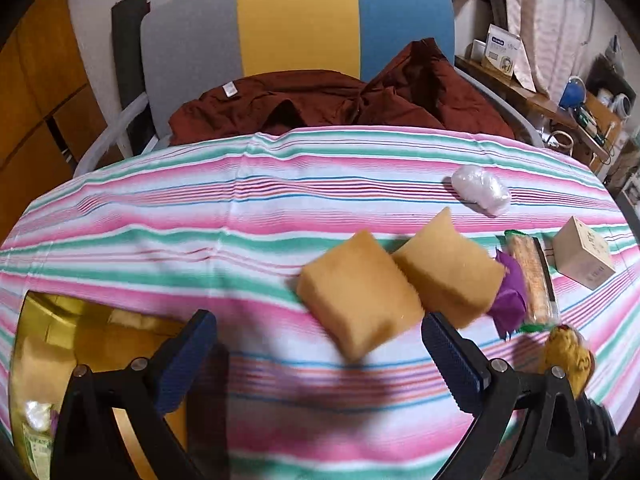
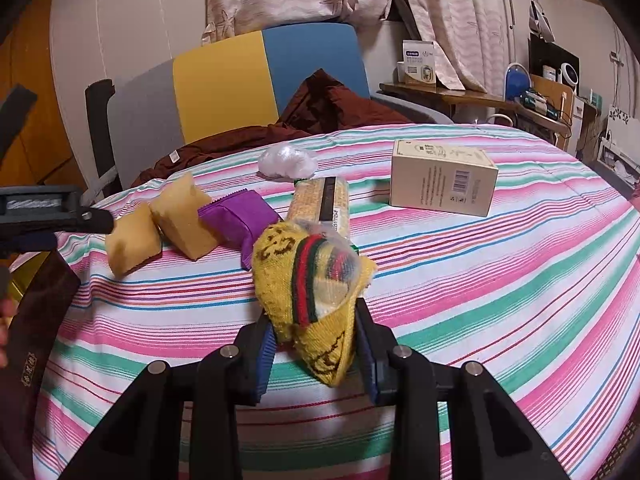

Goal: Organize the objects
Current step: 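Hold the yellow sock in the right tool while the left tool puts a yellow sponge in the tray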

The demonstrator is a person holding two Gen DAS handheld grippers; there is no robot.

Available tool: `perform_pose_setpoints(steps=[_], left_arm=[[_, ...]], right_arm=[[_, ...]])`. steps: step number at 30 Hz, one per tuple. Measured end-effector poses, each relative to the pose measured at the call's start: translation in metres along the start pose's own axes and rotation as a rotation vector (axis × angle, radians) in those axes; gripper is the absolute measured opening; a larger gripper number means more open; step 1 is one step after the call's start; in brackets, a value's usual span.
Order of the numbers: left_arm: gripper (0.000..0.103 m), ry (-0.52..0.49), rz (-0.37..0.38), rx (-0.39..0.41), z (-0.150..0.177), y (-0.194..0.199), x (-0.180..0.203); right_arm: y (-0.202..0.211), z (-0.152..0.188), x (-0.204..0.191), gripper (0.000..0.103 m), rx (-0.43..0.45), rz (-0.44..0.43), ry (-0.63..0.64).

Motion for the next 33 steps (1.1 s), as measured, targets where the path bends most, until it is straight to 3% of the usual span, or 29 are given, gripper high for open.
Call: perform_pose_setpoints(steps=[8,10,12,14,17,33], left_arm=[[0.103,-0.034,-0.016,-0.049,0.001,-0.037,0.014],[0.102,-0.033,0.000,-0.021,0.000,-0.038,0.016],[0.092,-0.063,0.004,0.002,-0.001,-0.037,0.022],[0.072,-0.093,0.030,0.020,0.000,-0.034,0.030],[0.066,-0.132,0.010,0.050,0.002,-0.025,0.035],[0.064,-0.048,0.164,0.141,0.018,0.055,0.003]], right_arm=[[-0.001,0.002,0.003,0.035,-0.003,-0.016,-0.021],[-0.001,0.002,0.003,0.035,-0.003,-0.018,-0.023],[-0.001,0.002,0.003,0.035,-0.002,-0.019,-0.026],[-0.002,0.002,0.003,0.035,-0.005,-0.017,-0.026],[-0.001,0.003,0.004,0.035,-0.004,-0.016,-0.027],[0.000,0.003,0.002,0.035,-0.003,0.019,-0.010]])
Point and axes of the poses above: each gripper's, at about its wrist camera, not at the fingertips, and y roughly against the way its jaws point, x to its right, z to its underside, the point moved 7 cm from there along -y, roughly the way its jaws point, and after that the axes turned 3 degrees about -z, right-handed, at the moved point
